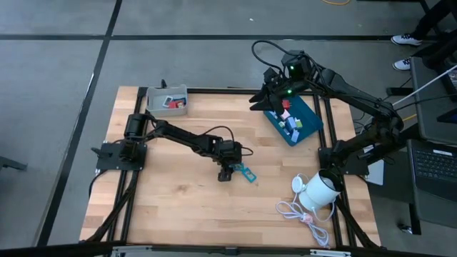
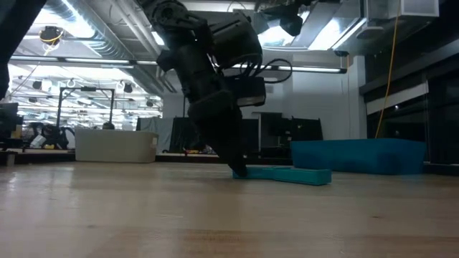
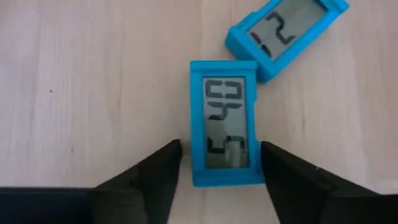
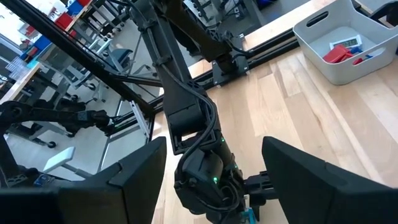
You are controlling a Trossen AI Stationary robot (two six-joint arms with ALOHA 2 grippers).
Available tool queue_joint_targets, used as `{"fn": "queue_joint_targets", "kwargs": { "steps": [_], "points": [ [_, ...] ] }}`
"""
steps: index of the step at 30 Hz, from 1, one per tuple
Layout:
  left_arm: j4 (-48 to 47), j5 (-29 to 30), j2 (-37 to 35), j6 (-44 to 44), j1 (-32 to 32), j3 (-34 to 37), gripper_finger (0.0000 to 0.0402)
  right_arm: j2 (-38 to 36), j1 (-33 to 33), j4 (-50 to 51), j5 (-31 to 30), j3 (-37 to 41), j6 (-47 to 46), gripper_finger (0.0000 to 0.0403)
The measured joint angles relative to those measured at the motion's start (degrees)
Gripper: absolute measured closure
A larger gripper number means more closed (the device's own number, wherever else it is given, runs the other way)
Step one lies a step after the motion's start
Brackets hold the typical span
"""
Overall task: Pick & Place Office items
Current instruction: Put the top light blue digital timer into the gray bin
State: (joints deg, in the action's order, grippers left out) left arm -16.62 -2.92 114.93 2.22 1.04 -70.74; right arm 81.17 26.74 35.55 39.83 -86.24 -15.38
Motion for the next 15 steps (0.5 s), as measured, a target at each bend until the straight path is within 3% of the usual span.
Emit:
{"fn": "queue_joint_targets", "kwargs": {
  "steps": [5,15],
  "points": [
    [-0.80,-1.32,1.44,2.90,-0.14,-0.24,0.0251,0.00,0.00,-0.02,-0.20,0.00,-0.04,0.0132],
    [-0.73,-1.09,-1.36,10.23,-1.66,0.39,0.0252,0.00,0.00,-0.04,-0.42,0.00,-0.09,0.0132]
  ]
}}
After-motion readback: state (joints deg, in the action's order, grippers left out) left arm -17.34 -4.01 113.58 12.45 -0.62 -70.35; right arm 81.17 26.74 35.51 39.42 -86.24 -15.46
